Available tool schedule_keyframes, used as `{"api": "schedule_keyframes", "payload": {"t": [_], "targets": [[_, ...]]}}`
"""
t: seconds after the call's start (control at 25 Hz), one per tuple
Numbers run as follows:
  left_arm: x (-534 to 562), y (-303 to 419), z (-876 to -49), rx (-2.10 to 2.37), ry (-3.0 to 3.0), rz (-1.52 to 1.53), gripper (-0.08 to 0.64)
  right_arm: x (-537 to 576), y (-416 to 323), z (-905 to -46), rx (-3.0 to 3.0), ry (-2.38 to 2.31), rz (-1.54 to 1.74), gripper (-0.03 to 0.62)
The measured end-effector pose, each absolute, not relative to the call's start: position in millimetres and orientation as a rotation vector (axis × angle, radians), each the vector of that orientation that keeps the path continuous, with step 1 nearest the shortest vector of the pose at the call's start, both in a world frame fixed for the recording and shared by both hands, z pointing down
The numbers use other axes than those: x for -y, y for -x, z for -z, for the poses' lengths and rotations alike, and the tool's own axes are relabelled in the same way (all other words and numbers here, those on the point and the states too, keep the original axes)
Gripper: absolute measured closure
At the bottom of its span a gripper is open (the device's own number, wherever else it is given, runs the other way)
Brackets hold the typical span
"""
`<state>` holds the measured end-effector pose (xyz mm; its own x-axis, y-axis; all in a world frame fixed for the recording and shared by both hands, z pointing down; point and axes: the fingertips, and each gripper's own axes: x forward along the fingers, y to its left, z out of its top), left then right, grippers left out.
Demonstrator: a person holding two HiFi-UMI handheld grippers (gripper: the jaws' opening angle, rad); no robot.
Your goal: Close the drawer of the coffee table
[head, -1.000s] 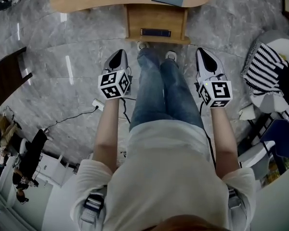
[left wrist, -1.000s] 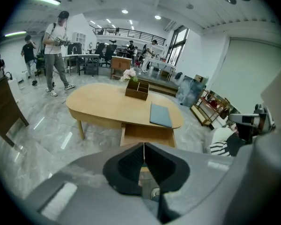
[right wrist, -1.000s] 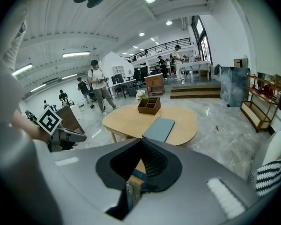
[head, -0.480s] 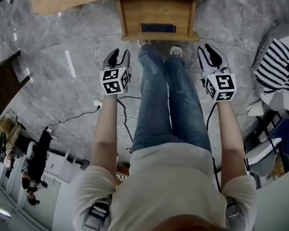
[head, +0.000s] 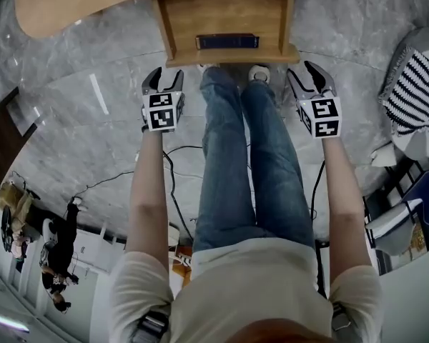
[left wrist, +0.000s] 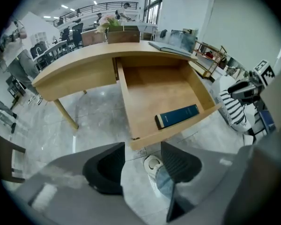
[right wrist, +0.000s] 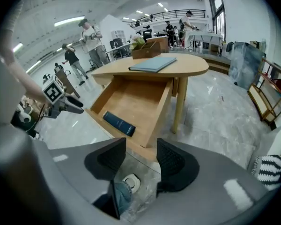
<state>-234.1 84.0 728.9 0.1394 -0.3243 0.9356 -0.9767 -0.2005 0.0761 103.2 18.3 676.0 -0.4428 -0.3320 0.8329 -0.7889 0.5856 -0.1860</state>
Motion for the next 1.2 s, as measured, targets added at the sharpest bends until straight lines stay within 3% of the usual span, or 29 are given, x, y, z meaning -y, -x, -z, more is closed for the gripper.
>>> {"api": "schedule_keyframes", "payload": {"t": [0.32,0.4,1.2], "targets": [[-85,238,-780,1.239,-1.649,-1.179,0.327,-22,-108,-738,1.918,-0.766,-0.641,0.36],[-83,236,-788,1.221,-1.676,-1.212,0.327,-24,-109,-751,1.898,-0.729,-0.624,0.324],[-70,230,-798,1.13,-1.734,-1.319,0.337,-19,-110,-783,1.786,-0.674,-0.578,0.354]]}}
